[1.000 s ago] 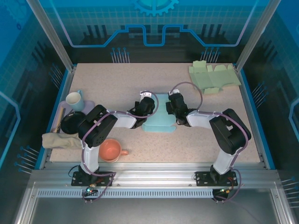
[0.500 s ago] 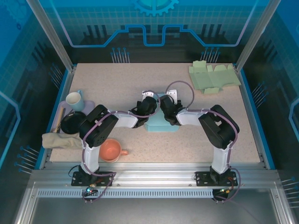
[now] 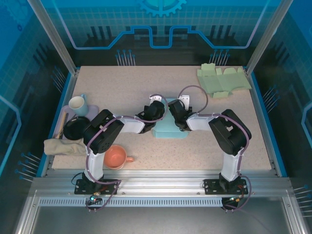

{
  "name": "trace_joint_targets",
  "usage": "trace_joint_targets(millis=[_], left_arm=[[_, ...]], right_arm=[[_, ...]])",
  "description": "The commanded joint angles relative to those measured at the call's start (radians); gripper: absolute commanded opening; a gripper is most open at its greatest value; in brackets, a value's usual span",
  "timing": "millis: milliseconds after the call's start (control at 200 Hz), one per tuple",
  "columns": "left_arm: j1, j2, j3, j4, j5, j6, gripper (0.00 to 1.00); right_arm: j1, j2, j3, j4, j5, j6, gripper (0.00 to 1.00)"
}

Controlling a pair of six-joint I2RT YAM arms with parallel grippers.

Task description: Fold the paper box

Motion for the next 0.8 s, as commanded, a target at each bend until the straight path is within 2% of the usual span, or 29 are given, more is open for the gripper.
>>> trace_joint_targets(millis=[0, 105, 375, 505, 575, 695, 795], left_arm=[[0.014, 0.031, 0.004, -0.097, -0.058, 0.017, 0.12], [0.013, 0.031, 0.003, -0.097, -0.058, 0.017, 0.12], [0.013, 0.029, 0.003, -0.094, -0.056, 0.019, 0.12], [0.013, 0.029, 0.003, -0.097, -0.062, 0.013, 0.12], [0.013, 0.030, 0.004, -0.099, -0.063, 0.013, 0.12], [0.012, 0.032, 0.007, -0.103, -0.065, 0.011, 0.12], [0.013, 0.032, 0.009, -0.105, -0.066, 0.011, 0.12]], right_arm=[[-0.055, -0.025, -0.047, 0.106, -0.210, -0.019, 0.44], [-0.058, -0.008, -0.046, 0.139, -0.242, -0.021, 0.45], [-0.063, 0.016, -0.034, 0.122, -0.181, 0.012, 0.41], [-0.061, 0.015, 0.021, -0.108, 0.034, 0.140, 0.36], [-0.060, 0.008, 0.023, -0.162, 0.116, 0.179, 0.35], [-0.061, -0.007, 0.017, -0.206, 0.191, 0.208, 0.35], [-0.059, -0.004, 0.020, -0.204, 0.179, 0.200, 0.36]])
